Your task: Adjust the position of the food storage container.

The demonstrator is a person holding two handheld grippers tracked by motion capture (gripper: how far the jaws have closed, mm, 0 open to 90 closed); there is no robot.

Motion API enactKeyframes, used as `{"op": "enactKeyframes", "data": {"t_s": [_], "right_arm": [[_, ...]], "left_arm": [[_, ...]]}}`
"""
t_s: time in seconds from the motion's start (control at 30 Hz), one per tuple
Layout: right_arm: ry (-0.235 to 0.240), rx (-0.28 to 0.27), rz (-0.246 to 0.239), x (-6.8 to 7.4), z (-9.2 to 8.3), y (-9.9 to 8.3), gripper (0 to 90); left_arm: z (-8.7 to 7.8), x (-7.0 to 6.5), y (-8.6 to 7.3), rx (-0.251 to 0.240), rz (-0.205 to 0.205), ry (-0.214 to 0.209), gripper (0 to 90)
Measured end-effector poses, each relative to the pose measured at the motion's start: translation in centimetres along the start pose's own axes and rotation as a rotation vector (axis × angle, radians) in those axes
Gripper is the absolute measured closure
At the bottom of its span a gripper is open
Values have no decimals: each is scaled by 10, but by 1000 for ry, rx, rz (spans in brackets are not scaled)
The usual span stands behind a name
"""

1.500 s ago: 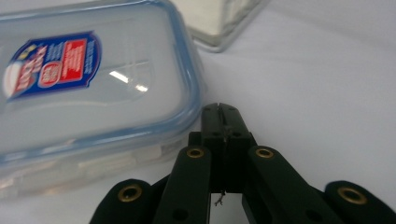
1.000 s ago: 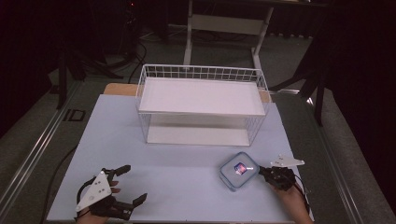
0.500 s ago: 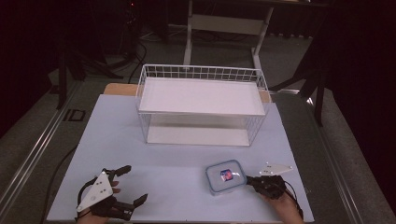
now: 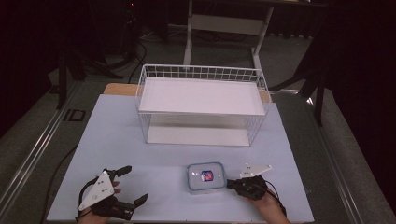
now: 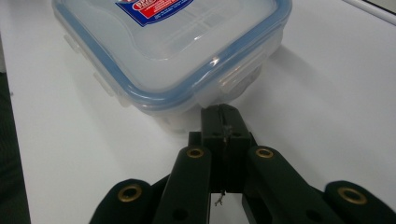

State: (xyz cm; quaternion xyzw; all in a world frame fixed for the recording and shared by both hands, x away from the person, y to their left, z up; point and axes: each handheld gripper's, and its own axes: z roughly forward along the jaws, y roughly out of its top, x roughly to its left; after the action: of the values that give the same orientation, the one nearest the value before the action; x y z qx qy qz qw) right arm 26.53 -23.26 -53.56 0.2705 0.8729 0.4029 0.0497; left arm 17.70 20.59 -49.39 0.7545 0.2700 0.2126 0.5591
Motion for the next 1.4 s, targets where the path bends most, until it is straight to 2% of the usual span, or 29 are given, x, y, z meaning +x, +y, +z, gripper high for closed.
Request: {"op": "enactKeyframes", "data": {"t_s": [0.17,0.3,0.4,0.53,0.6,0.77,0.87,1.0,1.07,1.17,1.27,1.3,1.37,1.4], "right_arm": [[6,4,-37,6,14,11,900],[32,0,-52,11,24,18,900],[53,1,-49,15,31,22,900],[53,5,-58,18,37,27,900],[67,2,-44,19,41,29,900],[58,2,-54,24,46,31,900],[29,1,-66,24,43,32,900],[-23,-22,-84,23,27,32,899],[-32,-31,-82,23,23,32,896],[-64,-81,-55,26,4,34,852],[-55,-115,-41,28,-5,37,771],[-65,-135,-36,30,-8,37,767],[-64,-161,-32,33,-12,39,667],[-83,-170,-32,36,-13,40,653]], "left_arm": [[1,0,0,9,3,-2,13],[1,0,0,13,1,-2,13],[1,1,0,13,-1,0,12],[1,1,0,13,-6,-3,12],[2,1,-1,15,-8,-6,12],[3,0,-1,19,-8,-12,12],[3,1,-1,17,-19,-23,13],[2,1,-1,8,-31,-28,12],[3,2,-1,11,-37,-30,12],[4,3,-1,41,-40,-34,13],[6,3,-1,59,-31,-30,13],[6,3,-1,56,-26,-26,13],[6,3,0,52,-26,-19,13],[6,3,0,44,-27,-17,13]]}}
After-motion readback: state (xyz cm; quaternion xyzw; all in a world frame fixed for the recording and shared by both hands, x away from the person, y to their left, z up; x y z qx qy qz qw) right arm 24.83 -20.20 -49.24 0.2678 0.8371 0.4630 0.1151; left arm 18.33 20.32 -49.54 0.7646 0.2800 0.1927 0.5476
